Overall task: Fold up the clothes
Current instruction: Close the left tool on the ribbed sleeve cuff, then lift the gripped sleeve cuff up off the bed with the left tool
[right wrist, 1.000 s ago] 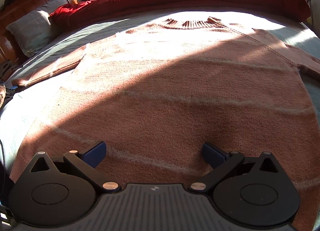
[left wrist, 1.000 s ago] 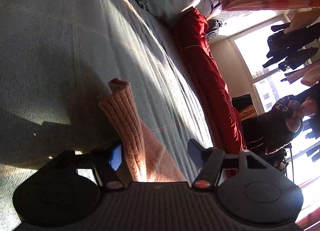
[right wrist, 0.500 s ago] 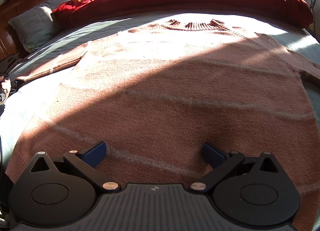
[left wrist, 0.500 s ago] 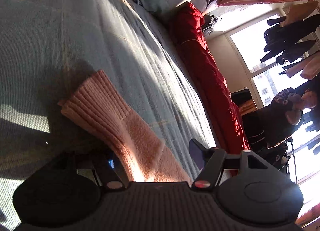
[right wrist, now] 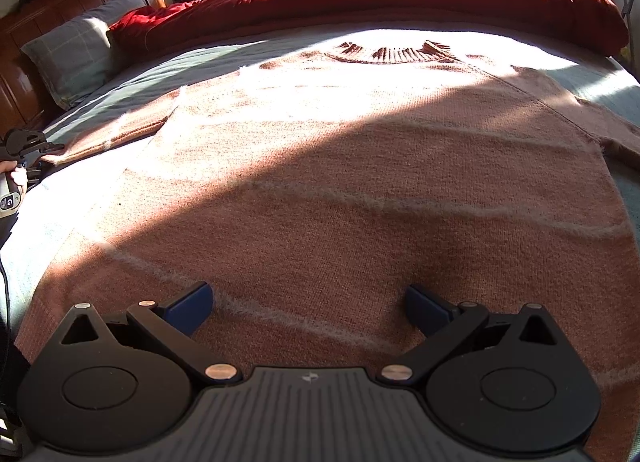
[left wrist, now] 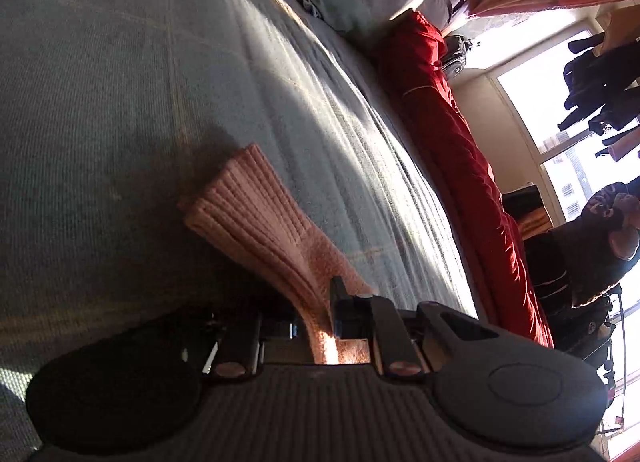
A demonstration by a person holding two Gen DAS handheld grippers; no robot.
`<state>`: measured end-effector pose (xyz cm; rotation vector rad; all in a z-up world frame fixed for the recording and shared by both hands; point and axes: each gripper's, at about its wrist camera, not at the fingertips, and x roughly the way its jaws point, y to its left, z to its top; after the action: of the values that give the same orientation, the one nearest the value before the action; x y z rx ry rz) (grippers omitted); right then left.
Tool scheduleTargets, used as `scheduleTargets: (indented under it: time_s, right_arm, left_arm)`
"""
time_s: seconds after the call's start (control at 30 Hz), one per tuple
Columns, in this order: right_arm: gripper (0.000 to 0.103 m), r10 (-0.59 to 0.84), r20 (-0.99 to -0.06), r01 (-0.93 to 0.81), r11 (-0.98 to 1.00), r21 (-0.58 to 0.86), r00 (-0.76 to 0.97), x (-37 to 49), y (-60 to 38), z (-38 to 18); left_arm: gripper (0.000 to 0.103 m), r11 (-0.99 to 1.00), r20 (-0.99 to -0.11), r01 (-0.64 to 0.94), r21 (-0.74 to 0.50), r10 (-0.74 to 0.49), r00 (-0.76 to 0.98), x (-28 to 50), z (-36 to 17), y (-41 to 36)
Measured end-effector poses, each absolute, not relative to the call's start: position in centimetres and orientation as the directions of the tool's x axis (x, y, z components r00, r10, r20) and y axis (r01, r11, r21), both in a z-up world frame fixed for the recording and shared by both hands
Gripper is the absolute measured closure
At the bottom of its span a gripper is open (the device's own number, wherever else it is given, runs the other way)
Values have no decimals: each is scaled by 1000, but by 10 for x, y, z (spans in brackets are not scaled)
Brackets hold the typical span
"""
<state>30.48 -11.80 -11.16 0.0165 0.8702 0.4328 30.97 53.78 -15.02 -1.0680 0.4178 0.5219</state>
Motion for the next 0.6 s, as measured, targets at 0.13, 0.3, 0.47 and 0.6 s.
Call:
scheduleTargets:
  time_s: [0.13,0.3,0.47,0.6]
  right_arm:
    - [0,375,-737,-369,912,182,563,302,-118,-111]
    - [0,401,-726,-368,905,216,559,298,-126,-106]
    - [0,426,-714,-366,896,250,555,294,-134,-101]
    - [0,438,-707,-365,892,266,556,291,-141,-99]
  left_arm:
    - [95,443,-596,-630,-638,234,768,317,-139,530]
    - [96,529,-625,-658,-535,276,730,324,-122,517]
    - [96,589,-616,-646,-486,294,731,326,-101,501]
    - [96,631,-596,-623,-462,299,745,331,-79,487]
